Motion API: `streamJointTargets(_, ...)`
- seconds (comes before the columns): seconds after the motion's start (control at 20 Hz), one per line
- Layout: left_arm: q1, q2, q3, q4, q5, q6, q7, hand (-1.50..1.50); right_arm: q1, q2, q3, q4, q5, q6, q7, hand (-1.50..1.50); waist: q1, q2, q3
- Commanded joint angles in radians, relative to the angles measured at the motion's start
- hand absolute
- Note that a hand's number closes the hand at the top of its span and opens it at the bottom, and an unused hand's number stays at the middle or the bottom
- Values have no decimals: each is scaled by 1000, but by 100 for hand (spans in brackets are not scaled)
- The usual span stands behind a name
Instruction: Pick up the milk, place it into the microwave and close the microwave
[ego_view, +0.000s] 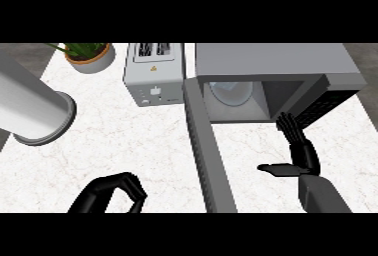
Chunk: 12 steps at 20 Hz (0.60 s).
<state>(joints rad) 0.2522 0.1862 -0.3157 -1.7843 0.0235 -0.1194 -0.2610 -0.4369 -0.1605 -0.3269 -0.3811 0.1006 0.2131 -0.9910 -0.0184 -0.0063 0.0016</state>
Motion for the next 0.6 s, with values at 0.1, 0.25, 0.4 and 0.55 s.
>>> streamJointTargets(0.1,-51,35,-82,58,-149,-10,18,150,129,3,34,-176,-38,118,-45,-150,-13,-3,-4)
streamJointTargets(0.25,-80,23,-144,102,-207,-19,25,150,169,-48,42,-283,-78,186,31,-150,-17,-4,-4)
streamJointTargets(0.4,-107,6,-200,154,-249,-34,27,150,258,-52,61,-418,-113,202,81,-150,-22,-4,-5)
streamJointTargets(0.55,-162,-51,-225,215,-264,-32,65,150,350,-64,63,-595,-178,227,172,-150,-24,-3,-5)
